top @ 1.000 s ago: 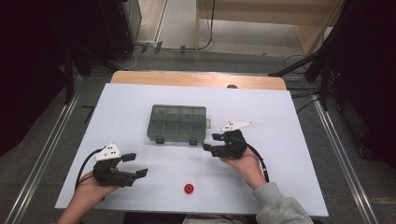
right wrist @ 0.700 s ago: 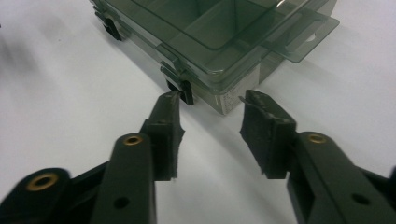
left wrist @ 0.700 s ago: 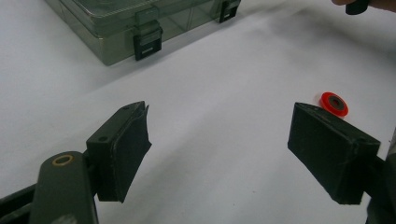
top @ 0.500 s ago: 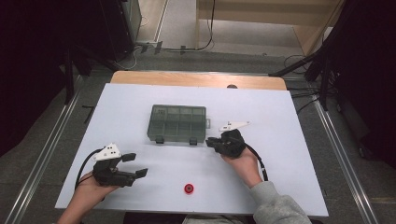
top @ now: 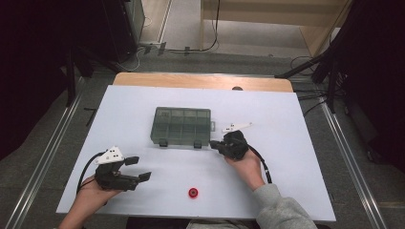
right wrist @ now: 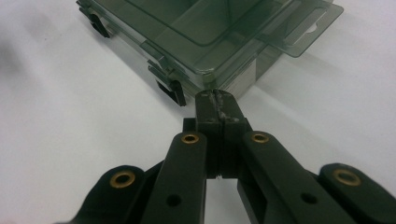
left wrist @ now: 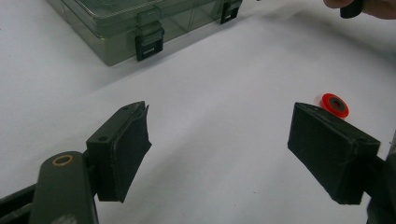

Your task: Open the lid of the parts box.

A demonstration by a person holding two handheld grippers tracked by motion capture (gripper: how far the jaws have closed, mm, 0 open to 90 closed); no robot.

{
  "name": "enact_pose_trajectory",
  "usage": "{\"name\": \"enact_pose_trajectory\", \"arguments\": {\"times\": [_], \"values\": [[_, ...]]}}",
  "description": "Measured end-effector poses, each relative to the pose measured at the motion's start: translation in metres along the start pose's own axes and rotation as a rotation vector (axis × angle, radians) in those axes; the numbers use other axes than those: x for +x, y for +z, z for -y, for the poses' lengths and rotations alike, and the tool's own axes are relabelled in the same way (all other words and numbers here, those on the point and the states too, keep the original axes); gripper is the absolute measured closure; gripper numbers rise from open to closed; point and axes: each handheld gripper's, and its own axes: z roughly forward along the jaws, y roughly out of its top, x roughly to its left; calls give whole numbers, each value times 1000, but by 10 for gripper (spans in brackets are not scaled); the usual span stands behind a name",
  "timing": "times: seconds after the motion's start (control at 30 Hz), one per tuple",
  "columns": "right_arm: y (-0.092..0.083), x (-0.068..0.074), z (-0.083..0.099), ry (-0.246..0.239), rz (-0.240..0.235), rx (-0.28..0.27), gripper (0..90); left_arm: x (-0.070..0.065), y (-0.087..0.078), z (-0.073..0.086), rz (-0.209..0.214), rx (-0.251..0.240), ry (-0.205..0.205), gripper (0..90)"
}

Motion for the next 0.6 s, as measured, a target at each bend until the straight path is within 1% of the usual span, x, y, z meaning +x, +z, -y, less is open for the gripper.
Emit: {"name": "enact_pose_trajectory", "arguments": {"times": [0.27, 0.4, 0.47, 0.6], "values": [[0, 0, 0, 2, -1, 0, 900, 0, 1, 0, 1, -2, -1, 201], [0, 0, 0, 2, -3, 1, 900, 0, 1, 0, 1, -2, 8, 201], [0, 0, 0, -1, -5, 1, 900, 1, 2, -1, 5, -7, 1, 201], [-1, 1, -1, -5, -7, 2, 900, 5, 4, -3, -9, -6, -2, 201]]}}
